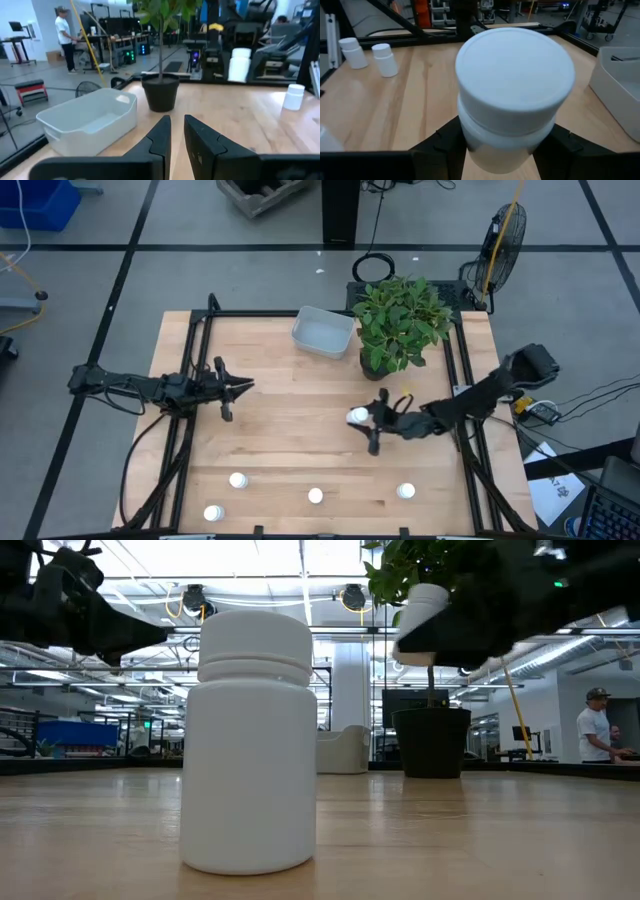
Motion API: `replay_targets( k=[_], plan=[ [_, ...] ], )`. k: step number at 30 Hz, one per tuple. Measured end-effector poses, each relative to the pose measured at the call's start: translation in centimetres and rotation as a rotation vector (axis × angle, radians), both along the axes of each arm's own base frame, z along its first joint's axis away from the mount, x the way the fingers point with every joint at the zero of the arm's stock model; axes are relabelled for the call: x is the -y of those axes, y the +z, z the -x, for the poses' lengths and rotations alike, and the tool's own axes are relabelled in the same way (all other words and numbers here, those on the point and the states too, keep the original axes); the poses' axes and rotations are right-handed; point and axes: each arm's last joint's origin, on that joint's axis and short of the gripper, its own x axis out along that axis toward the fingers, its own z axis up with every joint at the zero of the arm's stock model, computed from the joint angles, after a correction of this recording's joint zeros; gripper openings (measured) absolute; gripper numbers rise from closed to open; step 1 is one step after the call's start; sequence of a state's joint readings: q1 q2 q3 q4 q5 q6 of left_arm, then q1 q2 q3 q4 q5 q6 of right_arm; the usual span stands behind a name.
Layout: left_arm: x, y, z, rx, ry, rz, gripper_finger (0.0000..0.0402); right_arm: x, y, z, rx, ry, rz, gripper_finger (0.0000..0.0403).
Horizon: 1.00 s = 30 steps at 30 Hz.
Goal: Pick and place pill bottles into a basket
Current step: Put the white pill bottle into the gray bin
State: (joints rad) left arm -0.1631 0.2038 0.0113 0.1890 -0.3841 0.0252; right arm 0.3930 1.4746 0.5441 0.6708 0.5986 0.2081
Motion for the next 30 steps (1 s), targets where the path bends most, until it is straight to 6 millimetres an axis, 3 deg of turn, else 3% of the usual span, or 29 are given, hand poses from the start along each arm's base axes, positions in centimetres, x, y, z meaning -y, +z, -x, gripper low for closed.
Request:
replay_targets(
  k=[8,16,30],
  plan=[
    [0.0,0.0,0.0,-0.003,0.002,0.006,0.0058,-1.9,-0.3,-5.1,-0.013,0.014,0.062,0.0171],
    [0.0,0.0,0.0,0.004,0.001,0.018,0.0058,-2.8,-0.9,-8.5,0.0,0.008,0.083,0.0171],
    [0.2,1.0,-0.1,0.153,-0.075,0.288,0.0058,-0.4,-0.9,-10.5,0.038,0.111,-0.081,0.0171]
  ],
)
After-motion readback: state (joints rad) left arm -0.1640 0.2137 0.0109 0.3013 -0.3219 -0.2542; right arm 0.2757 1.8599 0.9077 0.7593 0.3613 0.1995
